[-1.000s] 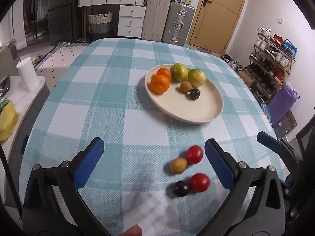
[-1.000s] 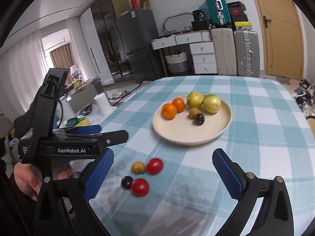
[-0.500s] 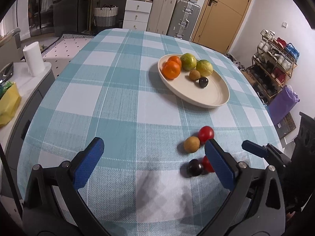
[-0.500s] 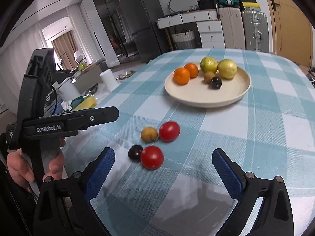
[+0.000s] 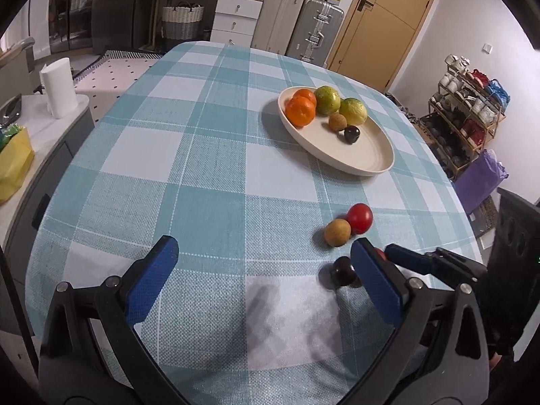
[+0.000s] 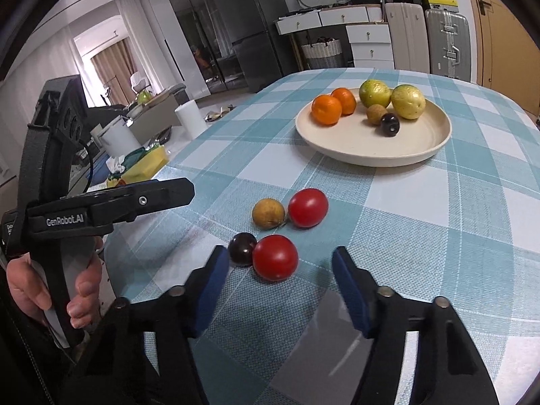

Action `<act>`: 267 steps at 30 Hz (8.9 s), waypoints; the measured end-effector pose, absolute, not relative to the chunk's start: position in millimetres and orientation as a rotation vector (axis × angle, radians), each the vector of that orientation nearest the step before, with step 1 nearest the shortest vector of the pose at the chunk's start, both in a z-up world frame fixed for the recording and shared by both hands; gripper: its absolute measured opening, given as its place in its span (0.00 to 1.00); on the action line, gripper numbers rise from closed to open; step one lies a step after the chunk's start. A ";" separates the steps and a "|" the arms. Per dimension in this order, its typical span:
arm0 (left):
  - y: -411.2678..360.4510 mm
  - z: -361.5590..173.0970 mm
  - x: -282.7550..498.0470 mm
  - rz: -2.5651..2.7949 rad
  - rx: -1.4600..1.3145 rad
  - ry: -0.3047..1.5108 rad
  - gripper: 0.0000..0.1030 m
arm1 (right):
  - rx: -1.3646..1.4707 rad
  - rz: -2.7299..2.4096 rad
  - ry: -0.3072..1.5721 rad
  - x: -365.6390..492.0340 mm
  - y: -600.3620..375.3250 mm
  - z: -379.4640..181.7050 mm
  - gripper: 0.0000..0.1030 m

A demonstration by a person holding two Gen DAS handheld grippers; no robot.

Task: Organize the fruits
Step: 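Grasp the red tomato with the right gripper while the left grasps the dark plum, then carry the tomato and plum to the cream plate and release both, then withdraw both grippers toward the last tomato and brown fruit, then grasp the red tomato with the right gripper while the left approaches the brown fruit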

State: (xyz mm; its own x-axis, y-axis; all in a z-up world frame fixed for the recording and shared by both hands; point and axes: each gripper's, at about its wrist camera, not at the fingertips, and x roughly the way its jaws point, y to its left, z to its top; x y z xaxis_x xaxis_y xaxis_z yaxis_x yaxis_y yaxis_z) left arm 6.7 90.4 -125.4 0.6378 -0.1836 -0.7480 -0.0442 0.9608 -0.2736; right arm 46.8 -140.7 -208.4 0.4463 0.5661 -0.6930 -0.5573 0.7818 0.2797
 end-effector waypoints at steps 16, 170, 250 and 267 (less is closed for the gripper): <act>91.0 -138.6 6.3 -0.118 -0.335 0.920 0.99 | 0.044 0.688 0.862 46.4 -147.3 -211.2 0.27; 5.8 -102.5 208.8 -0.321 -0.186 0.875 0.58 | 0.196 0.517 0.720 218.7 -209.9 -166.6 0.52; 91.5 -153.2 39.3 0.052 -0.244 0.900 0.99 | 0.118 0.601 0.861 97.0 -150.3 -204.1 0.94; 96.0 -157.0 39.3 0.045 -0.254 0.909 0.99 | 0.117 0.621 0.934 107.3 -139.0 -214.9 0.50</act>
State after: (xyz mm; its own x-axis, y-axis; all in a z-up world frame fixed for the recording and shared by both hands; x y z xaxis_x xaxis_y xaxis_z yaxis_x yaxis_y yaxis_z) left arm 39.3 96.0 -157.0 0.6161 -0.0681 -0.7847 -0.1456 0.9692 -0.1985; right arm 107.3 -139.0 -214.9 0.4351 0.5466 -0.7155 -0.4485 0.8206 0.3542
